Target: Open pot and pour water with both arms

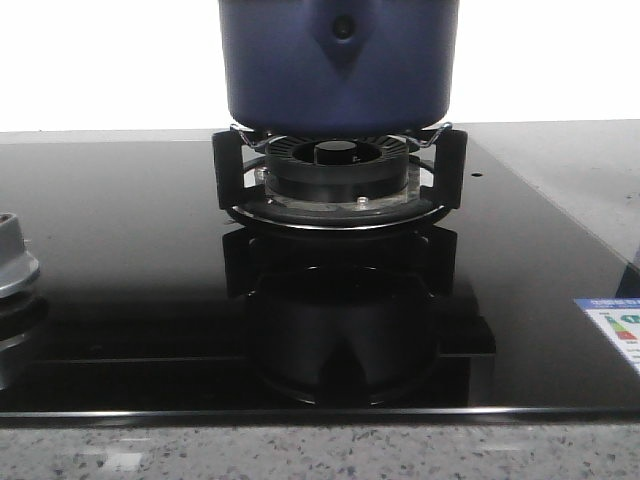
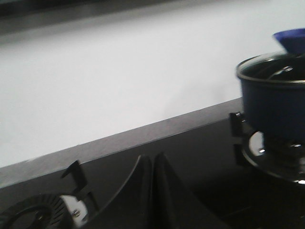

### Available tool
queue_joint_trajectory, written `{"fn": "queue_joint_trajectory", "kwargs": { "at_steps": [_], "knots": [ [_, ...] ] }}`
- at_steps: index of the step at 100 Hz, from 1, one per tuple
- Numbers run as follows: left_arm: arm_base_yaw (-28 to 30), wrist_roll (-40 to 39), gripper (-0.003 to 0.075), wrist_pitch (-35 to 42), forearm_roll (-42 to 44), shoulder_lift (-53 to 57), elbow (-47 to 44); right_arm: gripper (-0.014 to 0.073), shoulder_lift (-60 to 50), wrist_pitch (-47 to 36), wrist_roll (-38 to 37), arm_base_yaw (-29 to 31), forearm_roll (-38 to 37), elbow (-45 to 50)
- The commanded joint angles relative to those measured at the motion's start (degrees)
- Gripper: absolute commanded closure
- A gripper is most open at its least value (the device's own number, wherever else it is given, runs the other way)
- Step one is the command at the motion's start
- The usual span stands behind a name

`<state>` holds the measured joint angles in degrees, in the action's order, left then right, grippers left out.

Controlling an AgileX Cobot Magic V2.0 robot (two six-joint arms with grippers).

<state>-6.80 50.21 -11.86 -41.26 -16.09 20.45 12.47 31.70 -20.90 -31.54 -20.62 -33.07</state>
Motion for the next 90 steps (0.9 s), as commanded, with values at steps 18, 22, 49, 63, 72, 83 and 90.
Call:
{"fn": "queue_joint_trajectory", "kwargs": {
  "at_steps": [18,22,49,63,72,83,90],
  "knots": [
    [0.3,-49.1,0.0741,17.6,49.8,0.1,-8.3,0.0665,0.6,-4.0,0.8,-0.1,-0.8,-1.9],
    [0.3,-49.1,0.0741,19.1,48.7,1.1,-11.1,0.0665,0.6,-3.9,0.8,-0.1,-0.8,-1.9],
    [0.9,-49.1,0.0741,16.1,44.6,13.2,-23.2,0.0665,0.6,-3.9,0.8,-0.1,-0.8,-1.9],
    [2.8,-49.1,0.0741,2.4,43.3,17.3,-23.0,0.0665,0.6,-3.8,0.8,-0.1,-0.8,-1.9],
    [3.8,-49.1,0.0741,-2.0,43.2,18.1,-23.0,0.0665,0.6,-3.8,0.8,-0.1,-0.8,-1.9],
    [4.0,-49.1,0.0741,-4.8,43.3,18.1,-23.1,0.0665,0.6,-3.8,0.8,-0.1,-0.8,-1.9],
    [4.0,-49.1,0.0741,-4.8,43.3,18.1,-23.1,0.0665,0.6,-3.8,0.8,-0.1,-0.8,-1.9]
  ]
}}
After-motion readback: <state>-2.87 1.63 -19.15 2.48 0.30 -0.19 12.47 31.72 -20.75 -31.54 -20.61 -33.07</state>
